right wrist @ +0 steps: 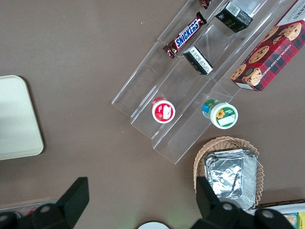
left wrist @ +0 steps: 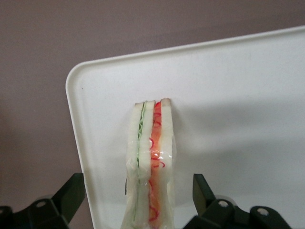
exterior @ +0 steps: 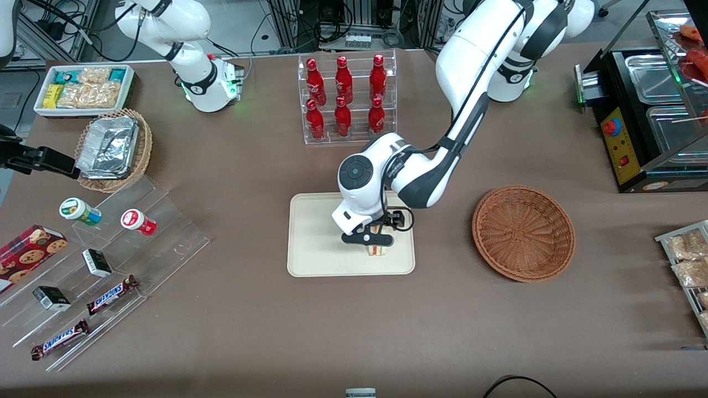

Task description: Place sandwich from basket to tray

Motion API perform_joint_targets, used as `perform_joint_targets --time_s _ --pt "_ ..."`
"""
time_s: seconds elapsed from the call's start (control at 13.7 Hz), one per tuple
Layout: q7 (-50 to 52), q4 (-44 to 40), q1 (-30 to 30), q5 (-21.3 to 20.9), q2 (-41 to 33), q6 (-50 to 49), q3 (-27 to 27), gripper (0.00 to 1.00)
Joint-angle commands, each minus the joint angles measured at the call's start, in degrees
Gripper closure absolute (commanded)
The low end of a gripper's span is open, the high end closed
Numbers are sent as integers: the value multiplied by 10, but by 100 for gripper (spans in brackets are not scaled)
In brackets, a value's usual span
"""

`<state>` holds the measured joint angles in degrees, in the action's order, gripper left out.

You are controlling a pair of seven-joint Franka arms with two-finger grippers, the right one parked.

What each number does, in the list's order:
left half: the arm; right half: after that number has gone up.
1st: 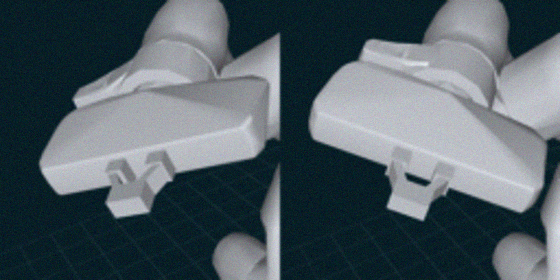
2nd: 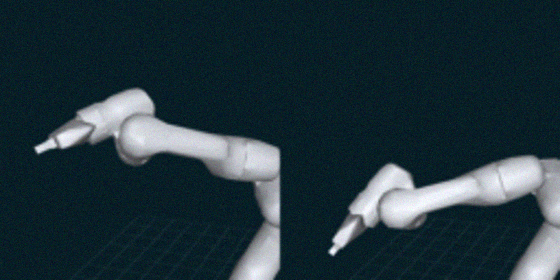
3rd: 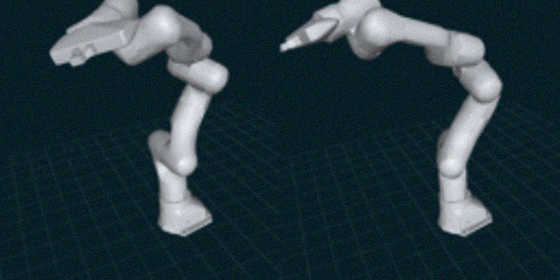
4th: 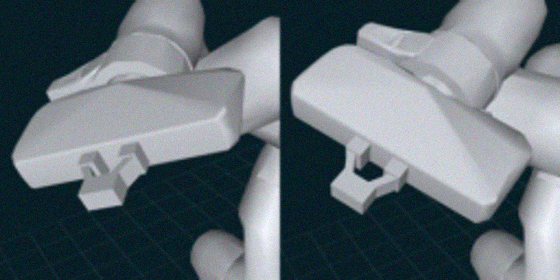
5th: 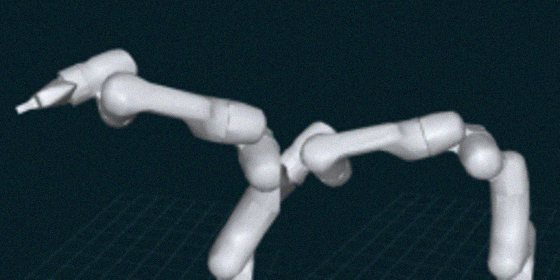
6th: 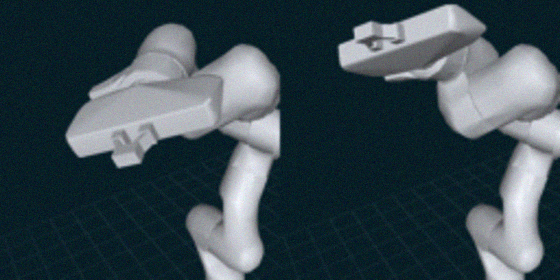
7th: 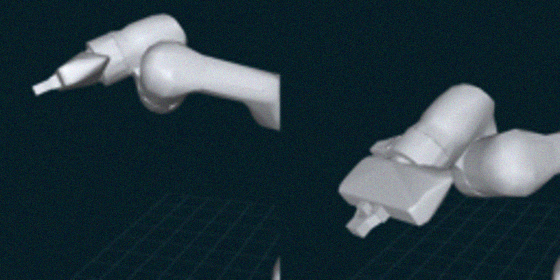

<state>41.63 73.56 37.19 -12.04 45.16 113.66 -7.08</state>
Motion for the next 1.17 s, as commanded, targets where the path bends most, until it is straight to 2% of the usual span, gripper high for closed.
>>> perform_joint_targets --time_s 0.0,0.15,0.66,0.88,1.09 --pt "13 1 -17 -1 -25 -12 3 0" --pt "33 4 -38 31 -45 -14 3 0" --pt "-52 91 -172 50 -139 -17 0 0" --pt "-67 96 -221 55 -158 -48 0 0" --pt "-131 95 -266 56 -176 -91 0 0"
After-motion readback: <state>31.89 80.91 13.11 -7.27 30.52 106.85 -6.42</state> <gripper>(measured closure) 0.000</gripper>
